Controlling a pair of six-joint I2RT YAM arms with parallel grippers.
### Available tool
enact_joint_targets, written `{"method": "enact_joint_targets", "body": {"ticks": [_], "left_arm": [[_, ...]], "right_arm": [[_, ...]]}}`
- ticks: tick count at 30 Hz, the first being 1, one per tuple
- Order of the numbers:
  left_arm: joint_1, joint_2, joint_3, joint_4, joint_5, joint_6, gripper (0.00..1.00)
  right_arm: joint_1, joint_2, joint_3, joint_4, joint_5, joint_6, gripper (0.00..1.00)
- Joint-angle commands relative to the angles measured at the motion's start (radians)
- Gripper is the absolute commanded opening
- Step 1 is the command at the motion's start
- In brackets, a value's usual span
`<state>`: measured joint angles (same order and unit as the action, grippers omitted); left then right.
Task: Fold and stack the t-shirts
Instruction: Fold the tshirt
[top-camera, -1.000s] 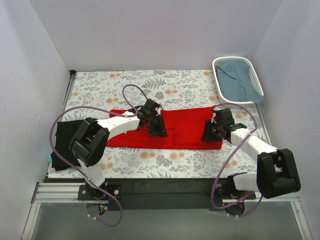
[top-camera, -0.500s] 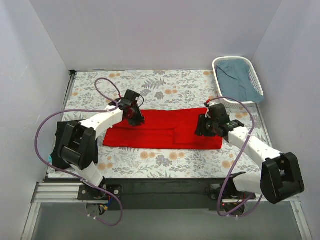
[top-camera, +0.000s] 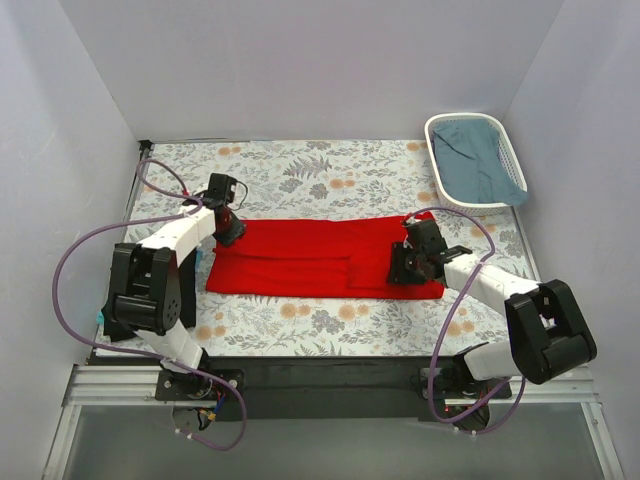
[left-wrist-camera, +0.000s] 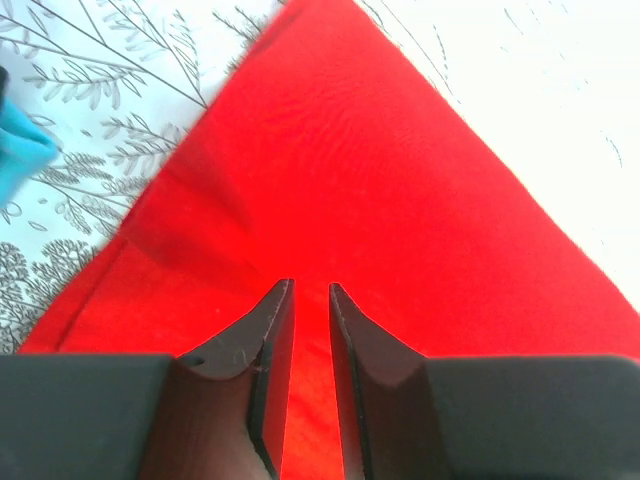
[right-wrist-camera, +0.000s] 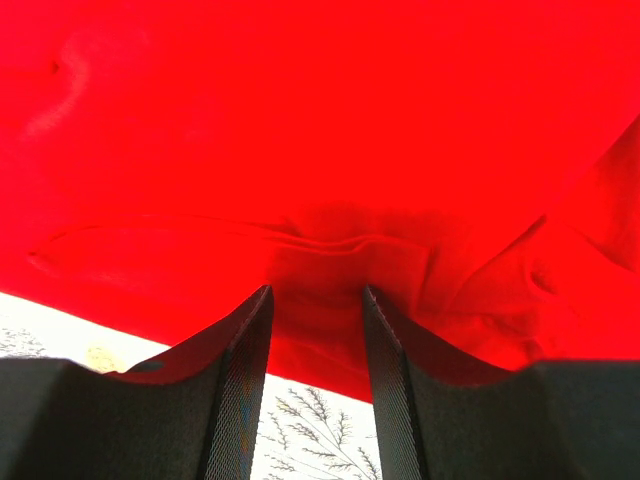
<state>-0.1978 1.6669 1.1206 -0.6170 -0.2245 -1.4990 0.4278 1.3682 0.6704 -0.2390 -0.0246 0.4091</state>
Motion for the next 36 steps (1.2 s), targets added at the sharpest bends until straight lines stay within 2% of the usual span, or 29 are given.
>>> {"method": "enact_joint_targets", "body": {"ticks": [1, 8, 13, 17, 21, 28, 32, 36], "left_arm": [[0.009, 0.027, 0.002, 0.014, -0.01, 0.011, 0.18], [0.086, 0.099, -0.064, -0.01, -0.003, -0.079, 0.17], [0.109, 0.107, -0.085, -0.009, 0.02, -0.083, 0.18], [0.109, 0.047, -0.067, -0.006, 0.033, -0.046, 0.32], [0.113, 0.024, -0.035, -0.038, -0.001, -0.027, 0.38], [0.115, -0.079, -0.058, -0.001, -0.018, -0.012, 0.39], [0.115, -0.04, -0.041, -0.062, -0.097, -0.053, 0.4], [0.106, -0.039, -0.025, -0.003, -0.029, 0.023, 0.35]], "right_arm": [[0.005, -0.007, -0.031, 0.033, 0.02, 0.016, 0.48], [0.002, -0.02, -0.054, 0.033, 0.02, 0.017, 0.48], [0.003, -0.029, -0.052, 0.032, 0.02, 0.019, 0.48], [0.002, -0.037, -0.048, 0.032, 0.02, 0.02, 0.48], [-0.001, -0.037, -0.046, 0.03, 0.018, 0.017, 0.49], [-0.007, -0.043, -0.032, 0.026, 0.006, 0.013, 0.49], [-0.006, -0.024, -0.023, 0.021, -0.008, 0.01, 0.49], [-0.008, -0.049, -0.011, 0.01, -0.008, 0.013, 0.49]]}}
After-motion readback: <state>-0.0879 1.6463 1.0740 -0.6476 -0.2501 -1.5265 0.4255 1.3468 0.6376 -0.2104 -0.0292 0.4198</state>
